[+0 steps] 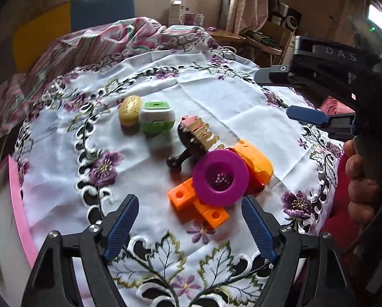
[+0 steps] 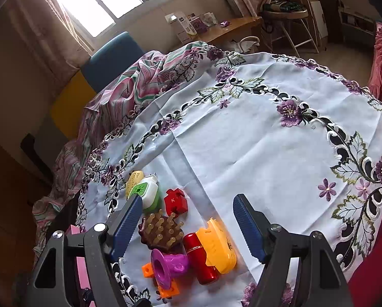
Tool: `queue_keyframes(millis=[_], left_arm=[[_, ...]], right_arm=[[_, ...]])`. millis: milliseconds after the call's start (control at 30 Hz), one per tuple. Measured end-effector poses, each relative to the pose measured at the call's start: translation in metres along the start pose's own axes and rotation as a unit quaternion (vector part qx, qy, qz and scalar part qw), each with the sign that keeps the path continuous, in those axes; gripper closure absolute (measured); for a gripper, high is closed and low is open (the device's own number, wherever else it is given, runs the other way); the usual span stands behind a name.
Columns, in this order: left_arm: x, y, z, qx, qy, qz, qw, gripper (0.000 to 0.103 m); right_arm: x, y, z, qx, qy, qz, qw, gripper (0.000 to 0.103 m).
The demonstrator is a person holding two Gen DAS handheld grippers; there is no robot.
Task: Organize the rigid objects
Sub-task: 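Reach the left gripper to the magenta cup and grasp it, then carry the magenta cup toward the tray while the right gripper grasps the brown comb toy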
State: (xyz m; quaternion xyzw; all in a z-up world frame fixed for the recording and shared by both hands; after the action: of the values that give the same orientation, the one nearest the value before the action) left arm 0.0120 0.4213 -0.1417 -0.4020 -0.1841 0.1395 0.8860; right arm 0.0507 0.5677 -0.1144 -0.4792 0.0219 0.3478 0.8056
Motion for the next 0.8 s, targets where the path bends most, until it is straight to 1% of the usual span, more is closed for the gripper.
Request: queue_keyframes(millis=[67, 133, 200, 267, 300, 333, 367, 400, 433, 533, 667, 800], left_arm=[[0.007, 0.008, 0.008, -0.002, 0.025, -0.004, 0.9997, 0.009], [0.01, 0.018, 0.014, -0.003, 0.04, -0.002, 0.9992, 0.007], [0.008, 0.027, 0.017, -0.009, 0.034, -0.008, 0.9994, 0.007], [0.007, 0.037, 0.018, -0.014, 0.021, -0.032, 0.9992, 0.008], [0.007, 0.042, 0.018, -0.017, 0.016, -0.04, 0.9989, 0.01], [0.007, 0.047, 0.017, -0.02, 0.011, -0.049, 0.9985, 0.026], [0.009, 0.053, 0.015, -0.028, 0.004, -0.07, 0.9971, 0.045], [0.009, 0.057, 0.015, -0.032, -0.005, -0.08, 0.9963, 0.046], [0.007, 0.056, 0.015, -0.022, -0.011, -0.079, 0.9965, 0.046], [0.003, 0.047, 0.013, -0.01, -0.022, -0.083, 0.9963, 0.046], [-0.008, 0.018, 0.01, 0.015, -0.039, -0.08, 0.9959, 0.046], [-0.025, -0.011, 0.003, 0.037, -0.051, -0.062, 0.9961, 0.046]], right_arm=[[0.0, 0.001, -0.001, -0.002, 0.0, -0.001, 1.0, 0.028], [-0.001, 0.001, -0.001, -0.003, -0.001, -0.001, 1.0, 0.029], [0.0, 0.001, 0.0, -0.002, 0.002, -0.001, 1.0, 0.028], [0.001, 0.001, 0.0, -0.002, 0.005, 0.001, 1.0, 0.028], [0.002, 0.001, 0.0, -0.001, 0.008, 0.001, 1.0, 0.028], [0.003, 0.001, 0.001, 0.0, 0.009, 0.001, 1.0, 0.028], [0.003, 0.001, 0.001, -0.001, 0.01, 0.001, 1.0, 0.028], [0.003, 0.002, 0.001, -0.002, 0.011, 0.001, 1.0, 0.028], [0.003, 0.002, 0.001, -0.004, 0.01, 0.001, 1.0, 0.028], [0.001, 0.002, 0.0, -0.004, 0.005, 0.0, 1.0, 0.028], [-0.001, 0.004, -0.002, -0.008, -0.005, -0.003, 1.0, 0.028], [-0.007, 0.007, -0.007, -0.017, -0.023, -0.008, 1.0, 0.028]])
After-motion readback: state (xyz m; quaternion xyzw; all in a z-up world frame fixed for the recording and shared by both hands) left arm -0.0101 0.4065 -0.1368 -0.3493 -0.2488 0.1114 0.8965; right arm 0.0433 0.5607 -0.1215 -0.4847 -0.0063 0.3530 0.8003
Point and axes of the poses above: each gripper's, at about its wrist camera, not at the fingertips, and y roughly the way its jaws point, x to its right, z to its top, the point moved 10 cm from there along y, roughly the way its jaws point, and after that the axes turned 10 degrees about -z, right-handed, at the moved point
